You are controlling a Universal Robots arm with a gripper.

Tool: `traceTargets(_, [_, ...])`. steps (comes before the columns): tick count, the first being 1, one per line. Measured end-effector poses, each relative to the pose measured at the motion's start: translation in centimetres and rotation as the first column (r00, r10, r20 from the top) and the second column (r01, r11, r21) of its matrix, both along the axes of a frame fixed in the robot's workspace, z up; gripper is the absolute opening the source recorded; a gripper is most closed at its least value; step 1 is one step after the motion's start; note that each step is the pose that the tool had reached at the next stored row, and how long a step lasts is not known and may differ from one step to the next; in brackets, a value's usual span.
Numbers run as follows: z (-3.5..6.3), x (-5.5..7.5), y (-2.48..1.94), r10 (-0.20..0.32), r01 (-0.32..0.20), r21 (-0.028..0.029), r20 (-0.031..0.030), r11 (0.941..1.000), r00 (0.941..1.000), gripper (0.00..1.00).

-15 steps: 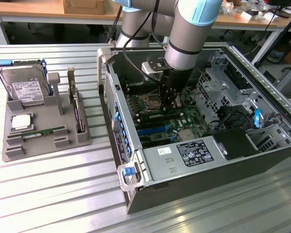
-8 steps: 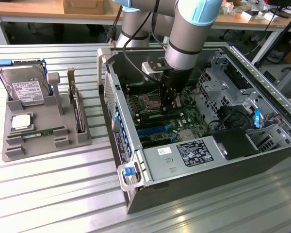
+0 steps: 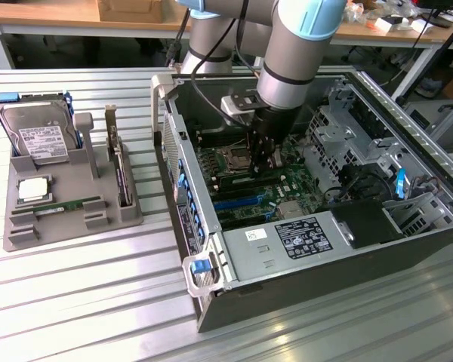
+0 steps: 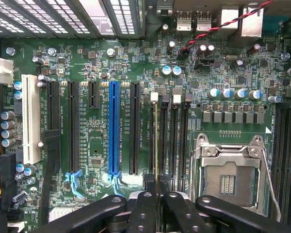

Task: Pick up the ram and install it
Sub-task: 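Insert the ram into the slot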

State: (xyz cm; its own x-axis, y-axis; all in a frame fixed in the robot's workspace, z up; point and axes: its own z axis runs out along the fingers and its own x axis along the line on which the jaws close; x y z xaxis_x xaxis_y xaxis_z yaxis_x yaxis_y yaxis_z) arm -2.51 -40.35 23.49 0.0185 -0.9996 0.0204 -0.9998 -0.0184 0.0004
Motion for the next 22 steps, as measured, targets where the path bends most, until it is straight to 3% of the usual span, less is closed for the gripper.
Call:
traceTargets(5, [0.00,0.0,-0.29,-0.023,0.023,-0.0001,0.0000,0.9997,0.9997,0.12])
traceTargets(15, [-0.10,0.0,-0.30,-0.028,0.028,0.0003,0.0000,0.9996,0.9996,0.12])
traceTargets(18, [-0.09,0.0,-0.30,-0.028,0.028,-0.0005,0.0000,0.9996,0.9996,0.19])
traceTargets(22, [1.43,0.0,-0.26,-0.028,0.028,-0.0026,0.0000,0.9996,0.9996,0.19])
